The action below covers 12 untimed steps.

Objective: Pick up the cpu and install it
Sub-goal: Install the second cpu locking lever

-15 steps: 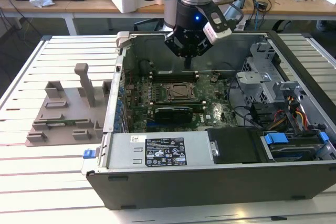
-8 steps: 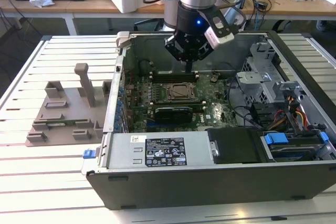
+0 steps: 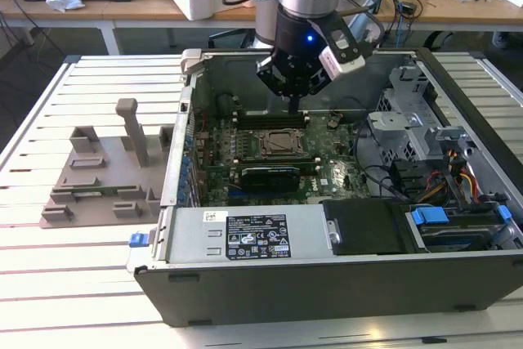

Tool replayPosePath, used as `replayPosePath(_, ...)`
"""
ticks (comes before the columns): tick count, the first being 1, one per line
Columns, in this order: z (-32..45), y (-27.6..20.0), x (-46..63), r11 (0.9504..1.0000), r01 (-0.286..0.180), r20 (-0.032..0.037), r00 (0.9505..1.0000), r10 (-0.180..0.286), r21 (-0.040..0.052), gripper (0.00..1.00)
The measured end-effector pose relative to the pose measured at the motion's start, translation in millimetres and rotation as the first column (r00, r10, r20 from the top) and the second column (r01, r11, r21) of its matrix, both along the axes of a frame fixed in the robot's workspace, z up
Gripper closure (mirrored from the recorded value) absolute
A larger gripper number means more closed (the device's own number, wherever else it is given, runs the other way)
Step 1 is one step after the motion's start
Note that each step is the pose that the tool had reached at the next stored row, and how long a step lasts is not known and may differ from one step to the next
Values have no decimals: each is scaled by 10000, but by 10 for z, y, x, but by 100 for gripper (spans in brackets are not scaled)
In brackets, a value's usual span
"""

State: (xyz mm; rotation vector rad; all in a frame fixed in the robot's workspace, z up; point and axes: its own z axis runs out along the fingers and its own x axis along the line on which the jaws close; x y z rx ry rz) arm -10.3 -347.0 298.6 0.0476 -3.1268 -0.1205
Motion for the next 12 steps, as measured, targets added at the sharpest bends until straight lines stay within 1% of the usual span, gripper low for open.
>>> replayPosePath(1,0,0,0,9998,0,0,10000,0,223,89)
replayPosePath(2,0,0,0,9992,0,-1,10000,0,403,89)
replayPosePath(3,0,0,0,9977,-1,-1,10000,1,677,89)
replayPosePath(4,0,0,0,9969,-1,0,10000,1,787,89)
replayPosePath(5,0,-7,0,9967,0,-1,10000,1,812,89)
replayPosePath(7,-1,-29,0,9967,-1,-1,10000,1,812,89)
replayPosePath(10,-14,-92,0,9967,0,-1,10000,0,813,89)
replayPosePath(12,-23,-119,0,9966,-1,-1,10000,1,819,89)
